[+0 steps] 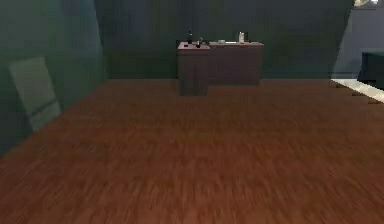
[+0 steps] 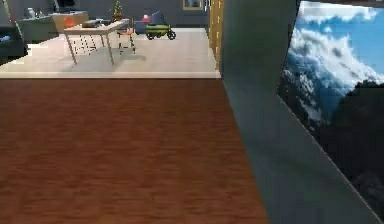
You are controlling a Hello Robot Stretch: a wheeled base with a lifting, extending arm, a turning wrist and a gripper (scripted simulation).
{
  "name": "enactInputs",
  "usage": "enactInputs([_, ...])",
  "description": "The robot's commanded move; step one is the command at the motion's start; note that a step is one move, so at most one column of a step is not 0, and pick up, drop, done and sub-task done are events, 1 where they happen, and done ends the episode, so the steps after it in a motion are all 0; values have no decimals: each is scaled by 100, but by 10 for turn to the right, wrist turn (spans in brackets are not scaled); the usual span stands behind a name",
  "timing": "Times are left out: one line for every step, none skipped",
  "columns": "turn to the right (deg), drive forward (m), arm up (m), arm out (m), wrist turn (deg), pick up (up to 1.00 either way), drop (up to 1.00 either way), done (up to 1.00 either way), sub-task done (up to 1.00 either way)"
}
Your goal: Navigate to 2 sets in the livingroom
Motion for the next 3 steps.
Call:
enactInputs([450, 0, 0, 0, 0, 0, 0, 0, 0])
enactInputs([270, 0, 0, 0, 0, 0, 0, 0, 0])
enactInputs([0, 100, 0, 0, 0, 0, 0, 0, 0])
